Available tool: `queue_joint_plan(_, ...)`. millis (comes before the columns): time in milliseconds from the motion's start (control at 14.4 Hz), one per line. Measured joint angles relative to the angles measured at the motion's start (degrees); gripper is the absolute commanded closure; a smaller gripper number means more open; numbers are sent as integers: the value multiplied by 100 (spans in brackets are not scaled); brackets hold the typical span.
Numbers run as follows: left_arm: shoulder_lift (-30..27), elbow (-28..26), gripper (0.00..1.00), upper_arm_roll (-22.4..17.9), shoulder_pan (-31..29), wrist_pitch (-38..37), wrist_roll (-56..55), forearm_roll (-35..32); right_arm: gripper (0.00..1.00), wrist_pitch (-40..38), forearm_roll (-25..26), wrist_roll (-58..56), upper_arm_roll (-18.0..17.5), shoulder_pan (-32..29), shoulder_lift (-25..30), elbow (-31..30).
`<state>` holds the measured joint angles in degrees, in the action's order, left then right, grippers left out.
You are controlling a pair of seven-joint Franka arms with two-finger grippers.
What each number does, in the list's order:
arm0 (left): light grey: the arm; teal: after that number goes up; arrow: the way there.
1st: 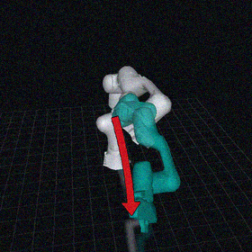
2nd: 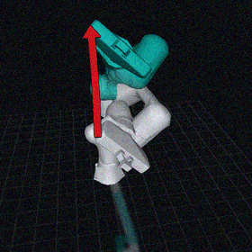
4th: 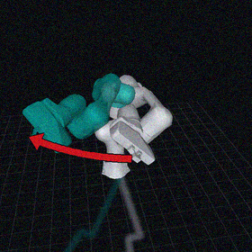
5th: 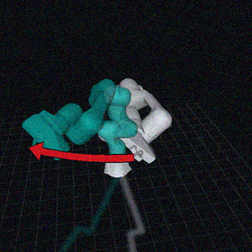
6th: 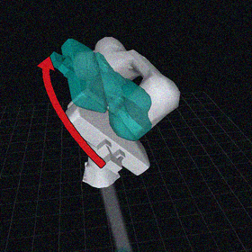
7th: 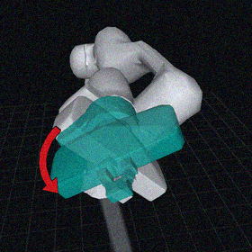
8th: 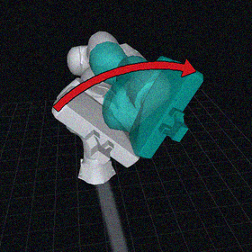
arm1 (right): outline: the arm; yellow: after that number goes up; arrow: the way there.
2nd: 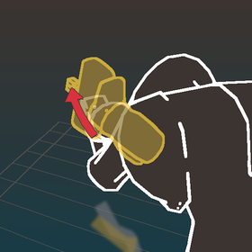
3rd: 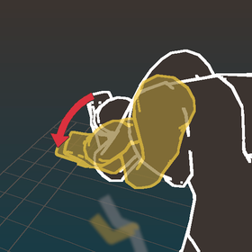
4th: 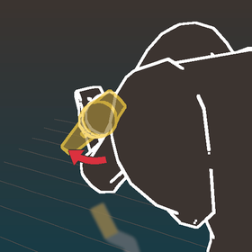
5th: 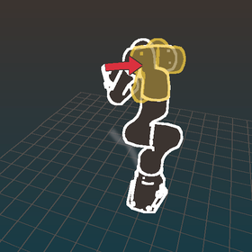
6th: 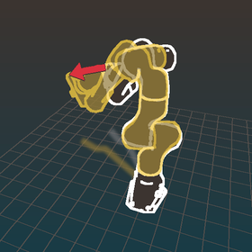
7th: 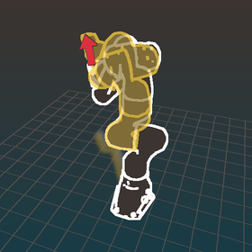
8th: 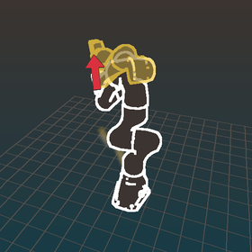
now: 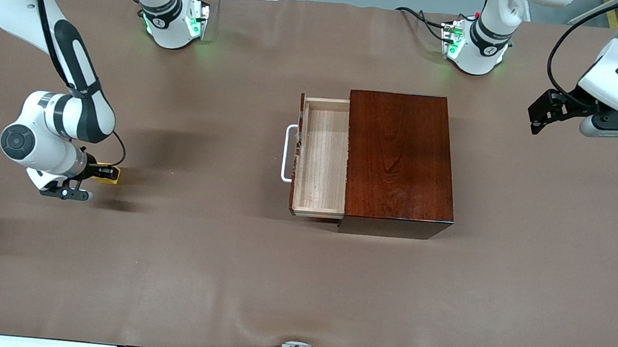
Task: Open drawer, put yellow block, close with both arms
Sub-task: 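Grasp the yellow cube with the right gripper and lift it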
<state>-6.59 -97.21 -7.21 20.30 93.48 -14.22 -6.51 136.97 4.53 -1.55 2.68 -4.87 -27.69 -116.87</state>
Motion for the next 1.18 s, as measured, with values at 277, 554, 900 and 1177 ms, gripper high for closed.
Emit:
queue_joint_plan(277, 32, -2, 0, 19, 21, 5, 42, 0, 100, 0, 0, 0, 0, 1, 0, 0)
queue_joint_plan(554, 80, -1, 0, 25, 38, 37, 44, 0, 100, -155, -3, 12, -15, 51, 64, 83)
queue_joint_plan(900, 85, 5, 0, 294, -153, 43, 55, 0, 100, -713, -9, 898, -91, 534, 299, 254)
queue_joint_plan(1177, 110, -3, 0, 1148, -923, 42, 55, 0, 100, -1191, -82, 1732, -168, 990, 468, 466)
